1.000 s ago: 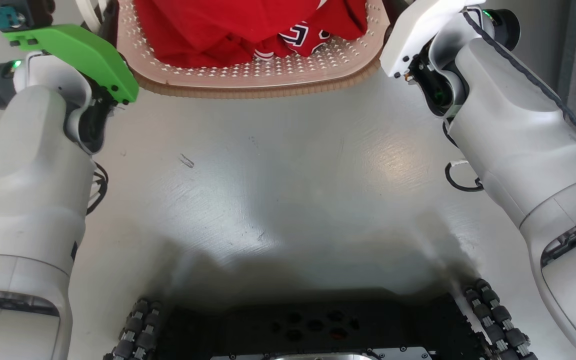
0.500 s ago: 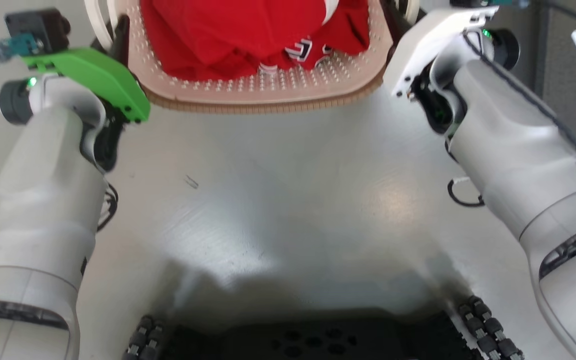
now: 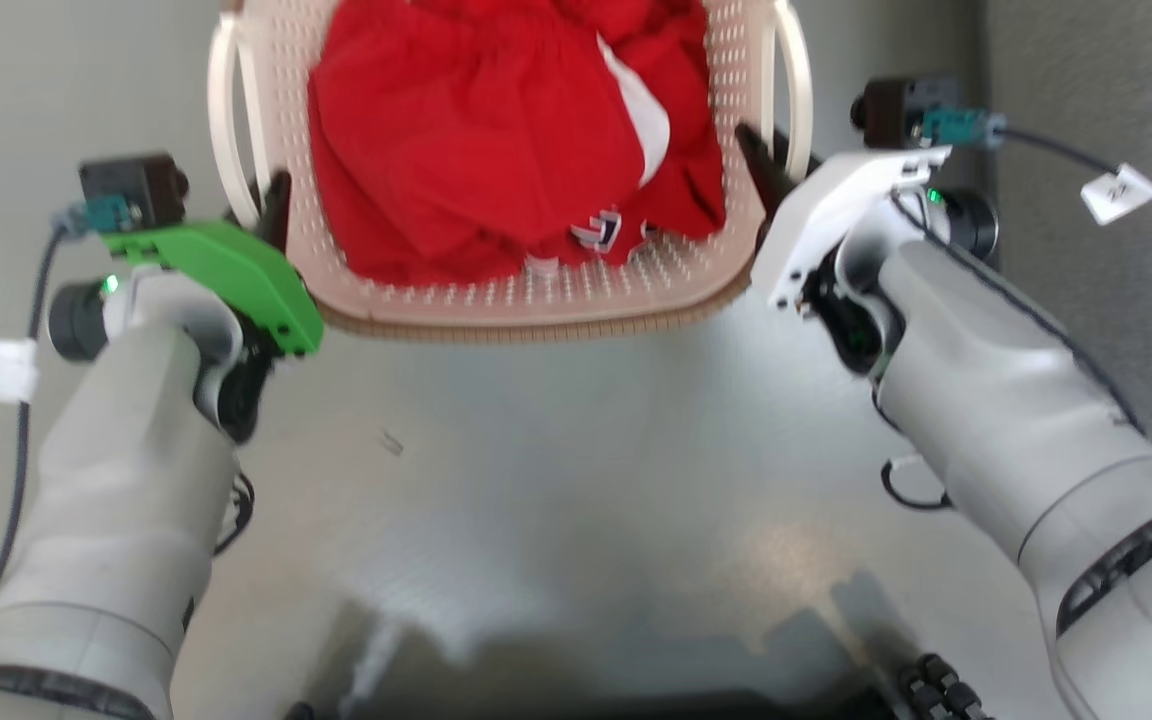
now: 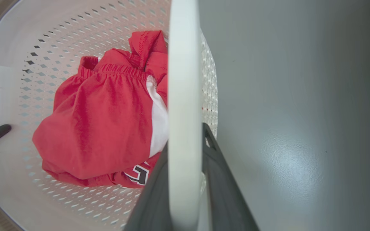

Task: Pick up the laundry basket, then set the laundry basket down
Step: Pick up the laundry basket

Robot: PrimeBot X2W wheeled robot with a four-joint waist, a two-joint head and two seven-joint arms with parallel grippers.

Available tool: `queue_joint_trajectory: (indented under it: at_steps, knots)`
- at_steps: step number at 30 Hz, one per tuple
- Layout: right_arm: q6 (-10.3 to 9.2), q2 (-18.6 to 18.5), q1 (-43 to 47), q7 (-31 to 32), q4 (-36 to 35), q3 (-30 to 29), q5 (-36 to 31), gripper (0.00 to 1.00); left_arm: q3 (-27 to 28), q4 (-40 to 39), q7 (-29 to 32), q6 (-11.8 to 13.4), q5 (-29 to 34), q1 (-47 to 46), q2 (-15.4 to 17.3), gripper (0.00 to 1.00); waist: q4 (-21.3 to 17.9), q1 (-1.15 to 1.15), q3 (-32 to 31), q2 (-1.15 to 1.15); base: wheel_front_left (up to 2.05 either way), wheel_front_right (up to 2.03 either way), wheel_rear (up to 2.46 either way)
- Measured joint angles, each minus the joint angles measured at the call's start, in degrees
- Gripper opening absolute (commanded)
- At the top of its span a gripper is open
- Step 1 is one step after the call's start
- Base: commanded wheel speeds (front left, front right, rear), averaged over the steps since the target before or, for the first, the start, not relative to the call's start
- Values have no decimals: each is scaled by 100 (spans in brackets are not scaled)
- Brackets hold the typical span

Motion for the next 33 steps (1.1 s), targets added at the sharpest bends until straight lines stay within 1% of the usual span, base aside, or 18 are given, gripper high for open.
queue_joint_trajectory:
  at_steps: [5,21,33]
  knots:
    - [7,31,338,85,53,93,148,0,-93,67,82,-2,-82,303,-13,0,-52,0,-402,0,0,0,0]
    - [49,118,1218,1016,274,269,751,0,-290,490,904,-49,-441,1116,-152,0,-230,0,-1718,0,0,0,0]
    - [49,130,1857,1528,286,441,1044,0,-305,811,1199,-51,-499,1629,-280,0,-320,0,-2713,0,0,0,0]
